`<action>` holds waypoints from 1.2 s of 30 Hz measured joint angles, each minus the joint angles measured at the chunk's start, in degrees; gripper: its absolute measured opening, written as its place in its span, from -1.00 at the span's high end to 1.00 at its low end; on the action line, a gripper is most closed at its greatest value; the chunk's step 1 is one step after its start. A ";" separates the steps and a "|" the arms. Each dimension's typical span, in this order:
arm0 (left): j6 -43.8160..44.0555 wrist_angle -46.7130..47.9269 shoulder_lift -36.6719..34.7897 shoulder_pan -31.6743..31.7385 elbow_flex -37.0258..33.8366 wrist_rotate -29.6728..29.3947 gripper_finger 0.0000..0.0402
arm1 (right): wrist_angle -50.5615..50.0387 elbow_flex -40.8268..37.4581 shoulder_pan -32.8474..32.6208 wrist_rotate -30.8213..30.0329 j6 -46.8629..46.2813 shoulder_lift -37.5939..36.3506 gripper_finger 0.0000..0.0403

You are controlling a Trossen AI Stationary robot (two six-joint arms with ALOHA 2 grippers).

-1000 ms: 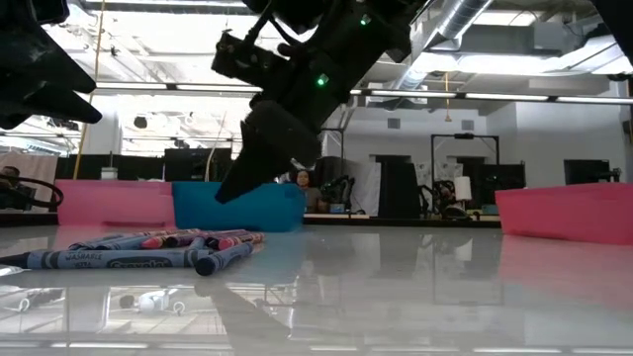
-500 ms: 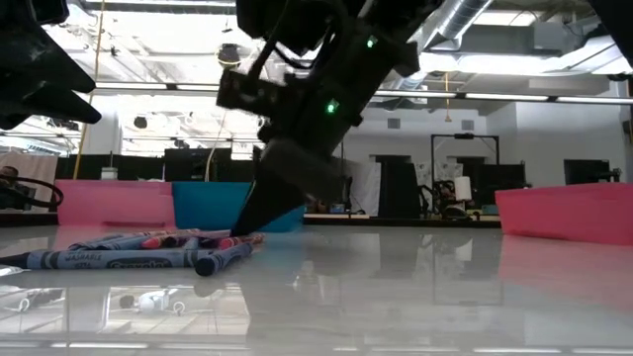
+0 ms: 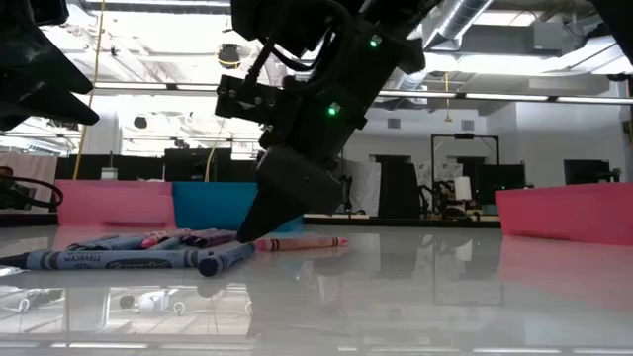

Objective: Sort crayons
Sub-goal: Put the pink crayon into the yellow bin

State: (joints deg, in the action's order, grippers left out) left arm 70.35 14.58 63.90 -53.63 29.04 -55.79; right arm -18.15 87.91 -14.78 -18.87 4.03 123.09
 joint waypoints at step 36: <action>0.22 0.06 0.00 0.00 0.00 -0.04 0.01 | -24.63 7.59 -5.38 5.30 -1.12 -0.87 0.30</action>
State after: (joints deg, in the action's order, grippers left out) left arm 70.57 14.63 63.90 -53.63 29.04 -55.83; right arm -42.79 95.49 -20.16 -13.57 2.91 122.21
